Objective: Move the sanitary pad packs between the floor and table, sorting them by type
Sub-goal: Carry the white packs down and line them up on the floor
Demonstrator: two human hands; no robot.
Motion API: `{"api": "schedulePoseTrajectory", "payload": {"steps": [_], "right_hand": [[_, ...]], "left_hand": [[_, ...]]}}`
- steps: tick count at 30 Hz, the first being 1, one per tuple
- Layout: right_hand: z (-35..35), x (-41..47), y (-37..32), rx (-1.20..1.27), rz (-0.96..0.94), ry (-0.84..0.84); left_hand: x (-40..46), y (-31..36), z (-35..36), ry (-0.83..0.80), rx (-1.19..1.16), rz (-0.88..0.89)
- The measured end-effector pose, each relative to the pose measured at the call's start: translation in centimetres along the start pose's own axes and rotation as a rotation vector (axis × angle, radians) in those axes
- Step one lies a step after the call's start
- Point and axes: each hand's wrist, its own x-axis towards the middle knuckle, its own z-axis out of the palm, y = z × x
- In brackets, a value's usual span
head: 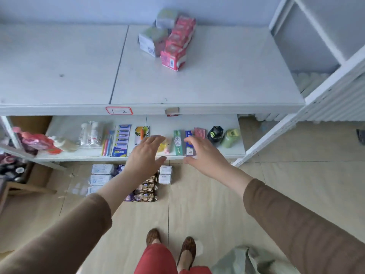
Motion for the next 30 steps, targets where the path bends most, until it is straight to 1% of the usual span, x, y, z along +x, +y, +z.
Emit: {"api": "schedulePoseTrajectory", "payload": {"steps": [4,8,10,14,21,27,30], "right_hand": [[-4.5,3.3,-1.5,-0.041,-0.052,0.046],[-8.0,8.3,-2.8,-0.031,-0.067,0.082],[-9.5,10.8,-3.4,-0.036,-0.079,0.105],[-11.7,14.8,-4.0,-0.036,-0.045,0.124],[-14.5,20.5,-2.5,0.010,-0.007,0.128],[-17.1,28.5,-1.0,0.106,0.016,0.170],[-17.6,33.4,-0.4,0.094,-0.009,0.182]], "left_hand": [[2.3,0.2,-4.8,0.098,-0.005,0.025],[5.7,-1.3,-8.0,0.155,-0.014,0.014],[7.8,-2.2,-9.3,0.166,-0.020,0.005],[12.2,-3.6,-11.3,0.166,-0.030,-0.021],[19.6,-4.7,-13.9,0.177,-0.050,-0.028],[27.1,-6.0,-16.3,0.196,-0.089,-0.104],[31.7,-6.6,-17.5,0.215,-0.108,-0.147]]}}
